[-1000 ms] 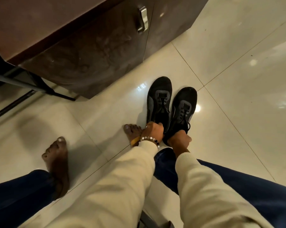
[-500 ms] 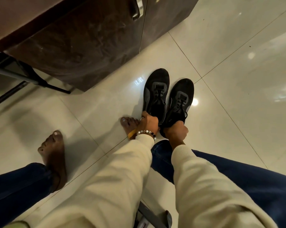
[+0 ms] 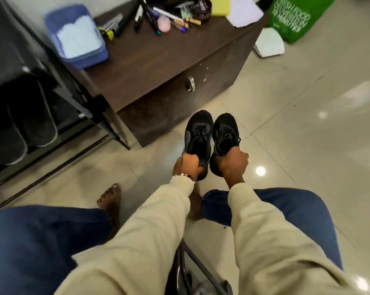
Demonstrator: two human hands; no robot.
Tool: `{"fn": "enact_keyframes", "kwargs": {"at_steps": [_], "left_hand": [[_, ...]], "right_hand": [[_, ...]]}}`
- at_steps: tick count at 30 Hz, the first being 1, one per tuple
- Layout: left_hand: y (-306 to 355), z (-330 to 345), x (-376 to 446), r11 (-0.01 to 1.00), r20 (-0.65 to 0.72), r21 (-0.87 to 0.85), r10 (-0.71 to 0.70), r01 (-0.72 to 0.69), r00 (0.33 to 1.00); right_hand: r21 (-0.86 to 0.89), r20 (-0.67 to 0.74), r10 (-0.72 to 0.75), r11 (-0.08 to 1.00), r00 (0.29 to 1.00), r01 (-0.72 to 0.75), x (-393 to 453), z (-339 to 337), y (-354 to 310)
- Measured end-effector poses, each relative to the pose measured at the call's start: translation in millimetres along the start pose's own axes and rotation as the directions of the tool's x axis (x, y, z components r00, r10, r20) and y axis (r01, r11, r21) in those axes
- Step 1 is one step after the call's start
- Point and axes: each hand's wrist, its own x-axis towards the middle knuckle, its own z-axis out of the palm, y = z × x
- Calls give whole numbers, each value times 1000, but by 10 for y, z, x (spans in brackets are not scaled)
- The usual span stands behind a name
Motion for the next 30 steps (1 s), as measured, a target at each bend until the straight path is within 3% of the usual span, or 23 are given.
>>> {"fn": "enact_keyframes", "kwargs": {"at_steps": [7,14,22,30], "left_hand": [[-57,-898,-936,999,-247,-41,22,-33,969],[-191,-1718,-1772,994,-524,-43,65,-103,849],[-758,-2590,-2454,990,-748,-137,-111,12,654],[-1481,-3292,-2826,958,-802,-226,-285,175,525]], "right_hand": [[114,-173,-167,976,971,188,-1053,-794,-430],[153,-318,-353,897,880,415,-1941,-1295,-866],[118,-282,-641,715,714,689,-2807,-1461,-1717],[83,-199,-825,524,530,847,-3371,-1207,-2578]]}}
